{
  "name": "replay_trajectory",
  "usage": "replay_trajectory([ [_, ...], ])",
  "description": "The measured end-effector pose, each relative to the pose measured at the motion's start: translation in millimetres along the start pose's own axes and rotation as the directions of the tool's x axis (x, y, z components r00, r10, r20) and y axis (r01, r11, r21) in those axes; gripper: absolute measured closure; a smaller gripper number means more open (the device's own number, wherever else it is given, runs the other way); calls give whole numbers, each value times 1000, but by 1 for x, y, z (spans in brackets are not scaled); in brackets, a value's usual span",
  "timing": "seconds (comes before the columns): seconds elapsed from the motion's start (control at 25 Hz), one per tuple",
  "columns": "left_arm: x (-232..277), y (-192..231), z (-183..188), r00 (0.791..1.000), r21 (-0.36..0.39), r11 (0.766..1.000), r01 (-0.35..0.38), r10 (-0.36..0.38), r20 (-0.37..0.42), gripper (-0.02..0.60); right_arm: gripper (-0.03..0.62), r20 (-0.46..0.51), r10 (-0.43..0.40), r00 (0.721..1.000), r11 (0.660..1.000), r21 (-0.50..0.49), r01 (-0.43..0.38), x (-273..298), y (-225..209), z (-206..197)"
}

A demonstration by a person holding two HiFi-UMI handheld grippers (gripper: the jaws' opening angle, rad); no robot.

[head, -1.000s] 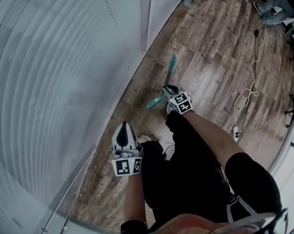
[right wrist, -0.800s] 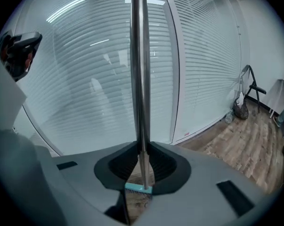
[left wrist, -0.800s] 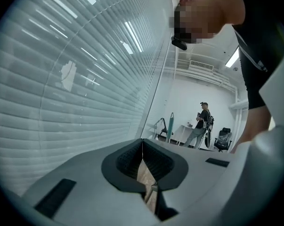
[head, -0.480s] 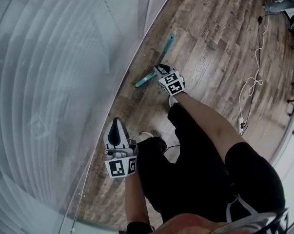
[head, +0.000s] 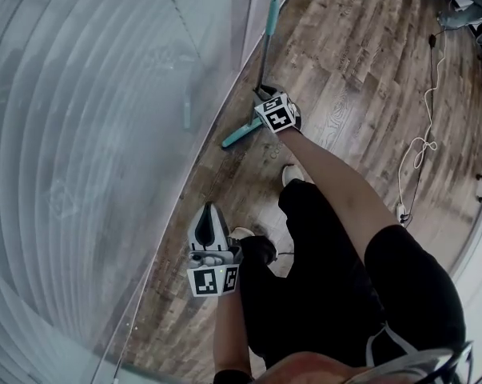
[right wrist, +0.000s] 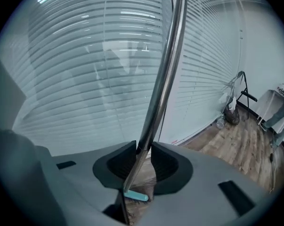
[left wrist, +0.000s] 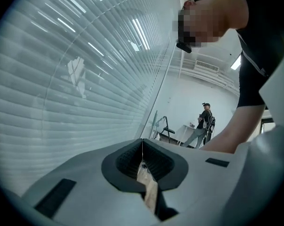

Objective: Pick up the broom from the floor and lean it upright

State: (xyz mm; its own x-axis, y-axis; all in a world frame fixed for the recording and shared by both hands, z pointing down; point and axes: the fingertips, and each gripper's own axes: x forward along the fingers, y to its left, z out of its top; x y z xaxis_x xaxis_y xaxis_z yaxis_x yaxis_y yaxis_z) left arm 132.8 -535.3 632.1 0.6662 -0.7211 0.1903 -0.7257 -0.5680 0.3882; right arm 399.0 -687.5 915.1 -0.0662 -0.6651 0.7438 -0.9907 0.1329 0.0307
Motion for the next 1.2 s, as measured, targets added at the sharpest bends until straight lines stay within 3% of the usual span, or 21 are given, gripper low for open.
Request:
replay_trajectory([
  [0.28, -6, -7, -20, 1000, -15, 1000, -3, 2, -24, 561, 490, 49, 11, 999, 999, -32, -9, 10, 13, 12],
  [0.96, -12, 3, -10, 1000, -2, 1000, -30, 30, 3, 561, 485, 32, 44, 999, 991, -131, -39, 18, 24, 27],
  [1.2, -13, 9, -16, 999, -10, 1000, -21, 21, -31, 561, 485, 59, 40, 997, 988, -150, -31, 19, 23, 27],
])
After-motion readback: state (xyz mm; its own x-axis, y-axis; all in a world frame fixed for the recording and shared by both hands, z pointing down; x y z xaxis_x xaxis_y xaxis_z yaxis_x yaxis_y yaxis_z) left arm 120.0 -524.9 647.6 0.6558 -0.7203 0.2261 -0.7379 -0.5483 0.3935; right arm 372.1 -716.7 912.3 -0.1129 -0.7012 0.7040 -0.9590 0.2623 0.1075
